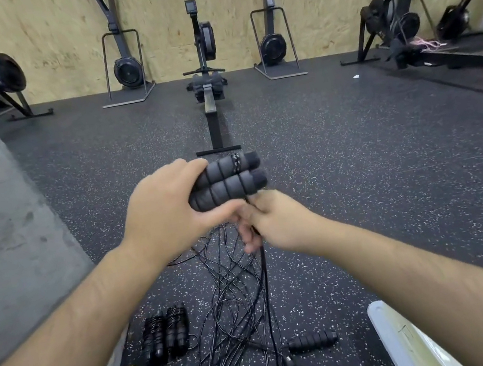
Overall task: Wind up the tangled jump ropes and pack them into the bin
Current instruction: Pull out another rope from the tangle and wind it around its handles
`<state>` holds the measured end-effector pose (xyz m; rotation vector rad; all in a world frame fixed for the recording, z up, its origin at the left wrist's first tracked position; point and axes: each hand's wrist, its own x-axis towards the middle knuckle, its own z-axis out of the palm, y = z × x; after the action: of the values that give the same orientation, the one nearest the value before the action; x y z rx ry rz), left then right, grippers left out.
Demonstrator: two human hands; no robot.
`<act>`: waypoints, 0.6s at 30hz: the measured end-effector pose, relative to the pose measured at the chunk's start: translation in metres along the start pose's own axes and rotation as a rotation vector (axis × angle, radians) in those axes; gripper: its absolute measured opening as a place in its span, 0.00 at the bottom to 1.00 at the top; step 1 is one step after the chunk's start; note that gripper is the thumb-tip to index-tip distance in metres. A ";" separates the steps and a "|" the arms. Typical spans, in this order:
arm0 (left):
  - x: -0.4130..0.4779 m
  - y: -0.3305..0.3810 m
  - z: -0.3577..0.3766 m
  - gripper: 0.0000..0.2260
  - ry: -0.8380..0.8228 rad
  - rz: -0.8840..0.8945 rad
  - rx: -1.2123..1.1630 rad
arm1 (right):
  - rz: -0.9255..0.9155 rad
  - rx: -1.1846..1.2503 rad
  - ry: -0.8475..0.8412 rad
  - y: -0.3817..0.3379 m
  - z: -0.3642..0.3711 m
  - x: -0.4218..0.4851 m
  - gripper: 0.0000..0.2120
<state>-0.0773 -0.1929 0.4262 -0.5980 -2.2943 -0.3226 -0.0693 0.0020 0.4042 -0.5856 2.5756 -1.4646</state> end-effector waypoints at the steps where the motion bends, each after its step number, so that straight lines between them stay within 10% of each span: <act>1: 0.000 -0.009 0.002 0.28 0.001 0.005 0.063 | 0.044 0.025 -0.020 -0.001 0.005 0.001 0.13; 10: 0.000 -0.039 0.015 0.30 -0.053 0.088 0.288 | 0.089 -0.404 -0.075 -0.030 -0.002 -0.015 0.15; 18: -0.002 -0.037 0.019 0.29 -0.133 0.151 0.305 | -0.231 -1.101 0.063 -0.047 -0.025 -0.021 0.11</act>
<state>-0.1059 -0.2179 0.4096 -0.6456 -2.3448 0.1418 -0.0445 0.0083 0.4556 -0.9398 3.2653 0.0775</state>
